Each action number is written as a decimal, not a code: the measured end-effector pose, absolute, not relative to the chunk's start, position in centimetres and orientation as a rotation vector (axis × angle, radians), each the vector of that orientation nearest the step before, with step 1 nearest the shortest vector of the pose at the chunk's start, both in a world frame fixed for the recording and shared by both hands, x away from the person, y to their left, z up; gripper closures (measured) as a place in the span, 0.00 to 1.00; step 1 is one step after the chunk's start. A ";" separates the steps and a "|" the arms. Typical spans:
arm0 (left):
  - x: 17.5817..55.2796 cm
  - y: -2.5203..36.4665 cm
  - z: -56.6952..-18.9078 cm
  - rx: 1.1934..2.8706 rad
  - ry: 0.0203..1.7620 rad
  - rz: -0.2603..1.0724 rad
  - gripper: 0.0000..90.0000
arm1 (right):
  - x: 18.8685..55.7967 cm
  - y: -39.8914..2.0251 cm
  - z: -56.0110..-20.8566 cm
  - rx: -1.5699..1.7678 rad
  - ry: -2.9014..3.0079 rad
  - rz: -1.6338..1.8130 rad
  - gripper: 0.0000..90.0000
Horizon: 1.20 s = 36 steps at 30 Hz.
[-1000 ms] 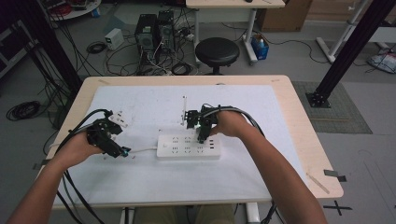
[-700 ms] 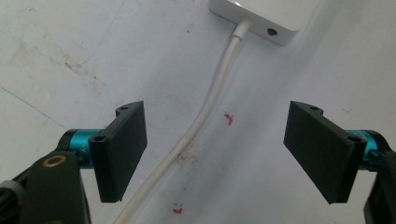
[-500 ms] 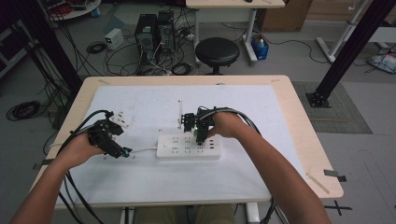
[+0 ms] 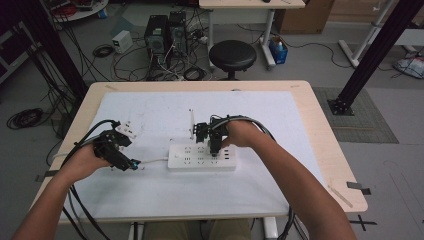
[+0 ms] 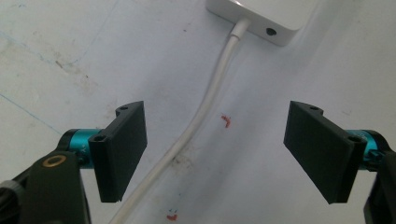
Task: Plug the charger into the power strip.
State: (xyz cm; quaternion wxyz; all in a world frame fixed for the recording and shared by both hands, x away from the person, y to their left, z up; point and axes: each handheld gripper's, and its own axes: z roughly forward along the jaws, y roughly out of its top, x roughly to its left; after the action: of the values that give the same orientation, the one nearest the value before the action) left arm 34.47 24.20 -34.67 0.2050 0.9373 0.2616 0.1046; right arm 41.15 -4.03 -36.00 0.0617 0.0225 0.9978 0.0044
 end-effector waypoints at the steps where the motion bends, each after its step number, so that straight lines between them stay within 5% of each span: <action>1: 34.5 24.2 -34.7 2.613 0.729 0.292 0.24 | 41.1 -4.0 -36.0 0.068 3.017 0.013 0.69; 23: 35.3 24.1 -35.0 2.596 0.731 0.260 0.24 | 41.3 -2.0 -36.9 -0.044 3.008 -0.198 0.69; 36: 35.6 24.3 -35.1 2.585 0.731 0.259 0.24 | 41.8 -3.4 -37.0 0.081 3.053 -0.031 0.69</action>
State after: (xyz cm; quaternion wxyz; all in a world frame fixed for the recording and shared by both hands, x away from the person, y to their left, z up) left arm 35.62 24.35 -35.13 0.2194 0.9345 0.2642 0.0937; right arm 41.81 -3.45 -37.02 0.0436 0.0265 0.9986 -0.0102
